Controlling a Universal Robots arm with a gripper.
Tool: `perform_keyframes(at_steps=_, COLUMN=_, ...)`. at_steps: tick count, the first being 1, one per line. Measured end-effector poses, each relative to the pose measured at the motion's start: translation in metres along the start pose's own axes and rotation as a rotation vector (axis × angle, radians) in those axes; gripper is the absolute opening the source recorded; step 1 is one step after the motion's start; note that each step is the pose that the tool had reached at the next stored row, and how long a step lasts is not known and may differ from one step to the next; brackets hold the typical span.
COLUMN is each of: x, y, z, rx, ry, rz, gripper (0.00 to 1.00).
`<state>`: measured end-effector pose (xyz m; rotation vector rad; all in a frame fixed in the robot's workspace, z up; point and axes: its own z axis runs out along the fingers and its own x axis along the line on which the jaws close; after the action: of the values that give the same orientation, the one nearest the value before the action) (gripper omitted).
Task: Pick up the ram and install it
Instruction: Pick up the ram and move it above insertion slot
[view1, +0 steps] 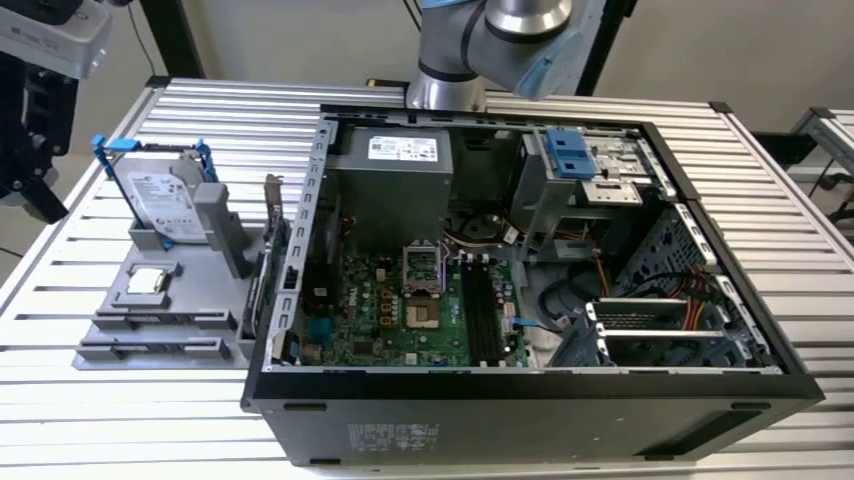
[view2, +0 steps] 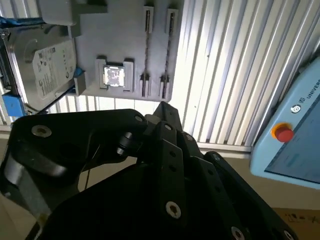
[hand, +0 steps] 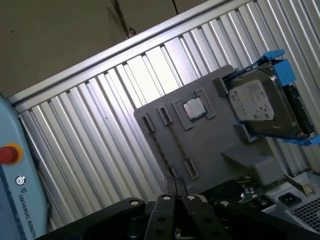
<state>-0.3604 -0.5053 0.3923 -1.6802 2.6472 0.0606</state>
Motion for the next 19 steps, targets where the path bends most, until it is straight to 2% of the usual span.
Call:
perform_keyframes(at_steps=5, x=-0.0001, y=-0.0001, z=-0.0001, rx=0.0008, ry=0.0012, rz=-0.086, gripper=0.00)
perform_keyframes(at_steps=19, x=-0.0001, y=-0.0001, z=-0.0002, rx=0.0290, ry=-0.0072, rz=-0.278, gripper=0.00)
